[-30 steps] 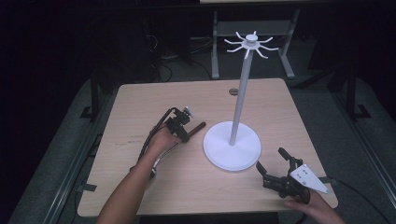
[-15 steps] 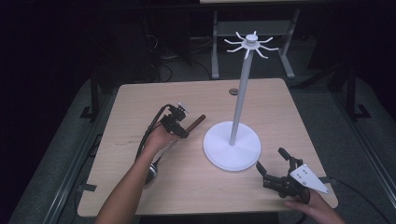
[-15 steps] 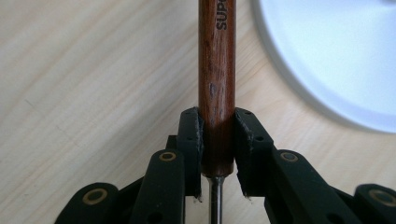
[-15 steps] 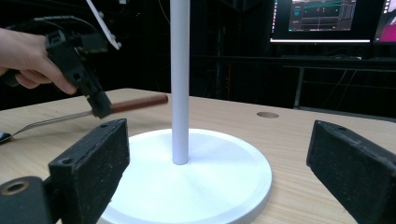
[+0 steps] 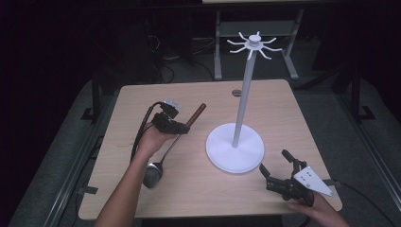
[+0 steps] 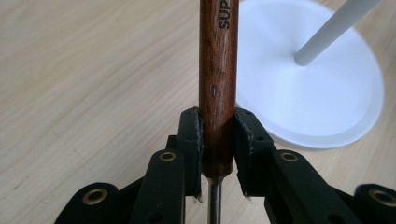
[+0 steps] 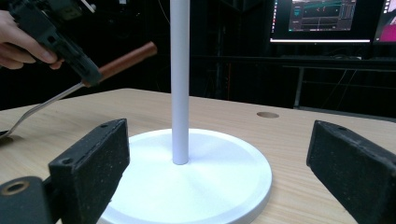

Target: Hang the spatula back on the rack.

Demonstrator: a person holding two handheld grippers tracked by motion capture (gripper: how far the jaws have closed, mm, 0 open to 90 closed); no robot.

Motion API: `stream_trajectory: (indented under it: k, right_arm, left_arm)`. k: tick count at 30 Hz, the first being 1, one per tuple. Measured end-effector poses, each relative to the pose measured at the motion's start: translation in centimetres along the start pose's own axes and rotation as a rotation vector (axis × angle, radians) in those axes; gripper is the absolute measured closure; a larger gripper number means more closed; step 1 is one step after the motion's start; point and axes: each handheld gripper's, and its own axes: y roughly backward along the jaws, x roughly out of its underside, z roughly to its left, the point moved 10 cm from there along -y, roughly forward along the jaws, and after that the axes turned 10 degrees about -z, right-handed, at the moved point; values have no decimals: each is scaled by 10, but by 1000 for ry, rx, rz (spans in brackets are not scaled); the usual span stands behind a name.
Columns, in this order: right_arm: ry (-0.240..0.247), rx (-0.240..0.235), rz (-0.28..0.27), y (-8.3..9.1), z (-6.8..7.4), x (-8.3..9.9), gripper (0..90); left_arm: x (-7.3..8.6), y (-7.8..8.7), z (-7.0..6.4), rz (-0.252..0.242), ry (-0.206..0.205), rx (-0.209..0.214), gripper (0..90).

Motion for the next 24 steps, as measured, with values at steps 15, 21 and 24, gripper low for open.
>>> stream_trajectory:
  k: [15, 21, 24]
  right_arm:
    - [-1, 2, -1, 0, 0, 0, 55]
    - [-1, 2, -1, 0, 0, 0, 55]
    - [-1, 1, -1, 0, 0, 0, 55]
  left_arm:
    - [-20, 46, -15, -248, -43, 73, 734]
    - [-30, 66, -22, -346, -51, 111, 734]
    - [-36, 74, -26, -389, -50, 138, 734]
